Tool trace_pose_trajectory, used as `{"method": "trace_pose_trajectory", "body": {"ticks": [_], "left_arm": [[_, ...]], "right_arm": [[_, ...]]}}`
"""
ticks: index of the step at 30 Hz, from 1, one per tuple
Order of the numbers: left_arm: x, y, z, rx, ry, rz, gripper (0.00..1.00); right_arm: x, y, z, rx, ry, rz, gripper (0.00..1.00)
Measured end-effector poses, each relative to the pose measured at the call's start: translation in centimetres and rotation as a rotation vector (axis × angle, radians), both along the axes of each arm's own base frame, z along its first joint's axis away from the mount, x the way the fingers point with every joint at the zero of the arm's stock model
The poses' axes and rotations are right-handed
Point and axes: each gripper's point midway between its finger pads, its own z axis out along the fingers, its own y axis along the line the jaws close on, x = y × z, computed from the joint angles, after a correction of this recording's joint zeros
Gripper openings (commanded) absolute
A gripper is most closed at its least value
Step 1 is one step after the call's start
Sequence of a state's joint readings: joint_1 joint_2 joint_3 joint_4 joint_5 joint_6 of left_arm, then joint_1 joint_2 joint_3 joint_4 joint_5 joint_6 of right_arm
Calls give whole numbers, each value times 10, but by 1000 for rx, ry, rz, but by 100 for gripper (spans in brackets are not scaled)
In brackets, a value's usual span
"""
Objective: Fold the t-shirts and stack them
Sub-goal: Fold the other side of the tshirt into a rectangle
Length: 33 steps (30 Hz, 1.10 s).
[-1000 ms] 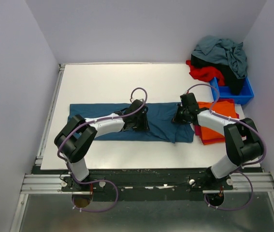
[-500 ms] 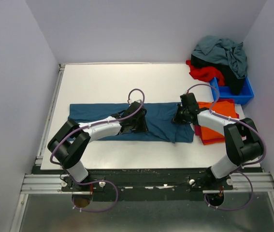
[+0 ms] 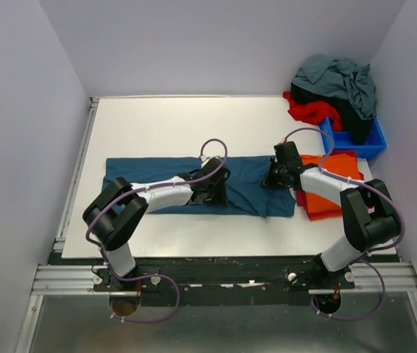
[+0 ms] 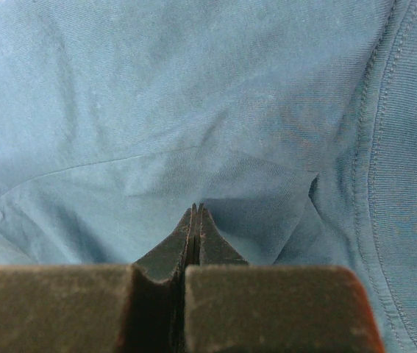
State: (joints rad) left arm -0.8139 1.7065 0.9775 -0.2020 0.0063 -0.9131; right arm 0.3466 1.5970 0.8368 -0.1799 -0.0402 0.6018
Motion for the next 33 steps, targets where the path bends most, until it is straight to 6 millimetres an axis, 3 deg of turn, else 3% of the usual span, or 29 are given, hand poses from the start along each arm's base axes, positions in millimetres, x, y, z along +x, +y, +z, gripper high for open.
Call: {"method": "trace_pose_trajectory", "body": {"ticks": [6, 13, 20, 25, 29, 33], "left_arm": [[1, -5, -10, 23, 10, -1, 34], [2, -7, -9, 15, 10, 8, 0], [-1, -1, -12, 52, 11, -16, 0], [-4, 5, -1, 88, 3, -54, 0], [-4, 8, 12, 90, -19, -76, 25], [-4, 1, 14, 59, -14, -76, 38]], "right_arm": [[-1, 0, -2, -1, 6, 0, 1], [-1, 0, -2, -1, 6, 0, 1], [0, 0, -2, -2, 5, 0, 1], [0, 0, -2, -2, 5, 0, 1], [-1, 0, -2, -2, 6, 1, 1], [-1, 0, -2, -2, 6, 1, 1]]}}
